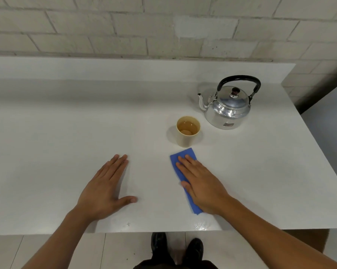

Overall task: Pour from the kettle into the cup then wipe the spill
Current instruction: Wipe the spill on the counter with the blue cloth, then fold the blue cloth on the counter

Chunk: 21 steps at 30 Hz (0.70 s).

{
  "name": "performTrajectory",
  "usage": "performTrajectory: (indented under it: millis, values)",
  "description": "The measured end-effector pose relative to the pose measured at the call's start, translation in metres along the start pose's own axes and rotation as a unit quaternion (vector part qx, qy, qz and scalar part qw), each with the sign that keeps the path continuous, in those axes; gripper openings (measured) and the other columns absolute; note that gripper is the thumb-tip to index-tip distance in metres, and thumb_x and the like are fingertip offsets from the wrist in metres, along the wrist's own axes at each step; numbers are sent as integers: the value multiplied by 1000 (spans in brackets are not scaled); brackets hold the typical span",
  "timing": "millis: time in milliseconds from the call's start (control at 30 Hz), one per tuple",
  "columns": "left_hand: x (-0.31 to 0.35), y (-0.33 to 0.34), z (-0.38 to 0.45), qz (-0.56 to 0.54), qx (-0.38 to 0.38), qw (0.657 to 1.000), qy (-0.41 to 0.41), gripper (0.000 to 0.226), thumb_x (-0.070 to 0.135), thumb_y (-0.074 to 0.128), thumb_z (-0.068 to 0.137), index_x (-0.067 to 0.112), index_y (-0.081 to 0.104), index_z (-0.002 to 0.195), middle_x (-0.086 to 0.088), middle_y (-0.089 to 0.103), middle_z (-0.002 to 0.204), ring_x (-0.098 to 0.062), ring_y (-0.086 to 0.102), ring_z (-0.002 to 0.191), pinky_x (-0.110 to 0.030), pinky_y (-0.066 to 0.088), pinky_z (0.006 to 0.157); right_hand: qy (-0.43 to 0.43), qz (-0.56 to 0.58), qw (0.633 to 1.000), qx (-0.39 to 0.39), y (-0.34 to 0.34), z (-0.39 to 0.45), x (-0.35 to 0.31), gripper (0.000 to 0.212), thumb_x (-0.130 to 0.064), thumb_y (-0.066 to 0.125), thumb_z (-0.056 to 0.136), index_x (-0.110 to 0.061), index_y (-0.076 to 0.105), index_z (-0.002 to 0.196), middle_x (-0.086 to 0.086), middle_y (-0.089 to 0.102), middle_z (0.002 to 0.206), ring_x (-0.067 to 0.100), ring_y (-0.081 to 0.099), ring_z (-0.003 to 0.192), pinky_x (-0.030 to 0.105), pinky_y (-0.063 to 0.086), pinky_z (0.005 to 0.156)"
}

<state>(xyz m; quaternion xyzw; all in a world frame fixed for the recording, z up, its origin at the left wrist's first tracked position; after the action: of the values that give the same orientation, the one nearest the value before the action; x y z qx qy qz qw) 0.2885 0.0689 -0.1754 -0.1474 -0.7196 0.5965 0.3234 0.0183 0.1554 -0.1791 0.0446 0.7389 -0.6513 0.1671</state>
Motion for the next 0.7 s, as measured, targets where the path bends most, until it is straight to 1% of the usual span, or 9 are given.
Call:
performTrajectory:
  millis: [67, 133, 233, 333, 400, 433, 500, 600, 700]
  values:
    - [-1, 0, 0, -19, 5, 1000, -6, 109, 89, 41, 86, 22, 11, 167, 15, 2, 175, -6, -3, 161, -36, 13, 130, -20, -13, 1000, -2, 7, 11, -21, 60, -43, 24, 108, -18, 15, 162, -2, 7, 170, 12, -8, 155, 38, 6, 126]
    - [0, -4, 3, -63, 26, 997, -29, 98, 83, 38, 90, 23, 20, 165, 14, 12, 174, -7, 4, 161, -38, 18, 129, -78, -21, 996, -24, 17, 12, -44, 59, -41, 25, 109, -17, 16, 162, -2, 7, 170, 14, -7, 156, 36, 0, 126]
    - [13, -17, 10, -113, 70, 988, -73, 82, 68, 45, 90, 15, 49, 153, 1, 46, 160, -23, 35, 153, -43, 32, 123, -180, -18, 982, -59, 17, -1, -56, 55, -38, 30, 110, -19, 21, 161, -5, 12, 170, 12, -5, 156, 33, -1, 126]
    - [43, -21, 22, -130, 99, 985, -58, 58, 50, 57, 93, 9, 68, 132, -8, 66, 134, -31, 58, 128, -42, 46, 109, -220, -7, 975, -41, -4, -21, -40, 49, -37, 39, 110, -22, 36, 157, -6, 25, 167, 13, 6, 156, 35, 9, 126]
    - [61, -16, 31, -158, 94, 982, -50, 38, 30, 70, 97, 12, 70, 129, -5, 67, 131, -27, 59, 124, -32, 43, 106, -189, 20, 982, -10, -21, -33, -19, 45, -37, 44, 108, -26, 47, 151, -8, 32, 164, 14, 16, 155, 34, 15, 124]
    - [69, -13, 36, -178, 84, 979, -49, 35, 23, 71, 97, 14, 69, 132, -3, 65, 132, -24, 58, 126, -27, 40, 106, -155, 41, 987, 3, -29, -39, -7, 43, -36, 46, 107, -27, 50, 149, -8, 35, 163, 13, 22, 153, 33, 18, 123]
    - [84, -6, 46, -202, 64, 976, -44, 39, 21, 67, 100, 19, 63, 139, -1, 62, 138, -20, 55, 130, -22, 35, 108, -73, 86, 993, 42, -42, -49, 14, 39, -32, 52, 105, -27, 57, 143, -7, 50, 153, 10, 38, 143, 31, 32, 117]
    - [101, 2, 58, -209, 43, 976, -45, 45, 28, 61, 104, 20, 55, 148, 0, 59, 146, -19, 50, 135, -24, 34, 111, 45, 151, 982, 101, -53, -63, 32, 33, -28, 60, 100, -25, 63, 133, -8, 64, 121, 5, 55, 111, 31, 50, 97]
    - [112, 9, 61, -184, 17, 981, -53, 53, 27, 60, 103, 16, 48, 153, -3, 56, 149, -23, 46, 137, -31, 36, 115, 133, 194, 968, 92, -43, -73, 32, 38, -37, 61, 97, -26, 60, 134, -15, 55, 110, -6, 52, 98, 29, 51, 94]
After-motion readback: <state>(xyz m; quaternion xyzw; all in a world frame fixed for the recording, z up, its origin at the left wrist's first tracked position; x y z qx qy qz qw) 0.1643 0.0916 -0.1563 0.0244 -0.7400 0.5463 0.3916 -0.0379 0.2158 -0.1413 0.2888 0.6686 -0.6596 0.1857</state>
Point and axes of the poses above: each hand's wrist, its own z-axis towards the middle knuckle, its own y-axis out of the palm, x = y × z, the point moved 8 cm from there along z, towards the middle knuckle
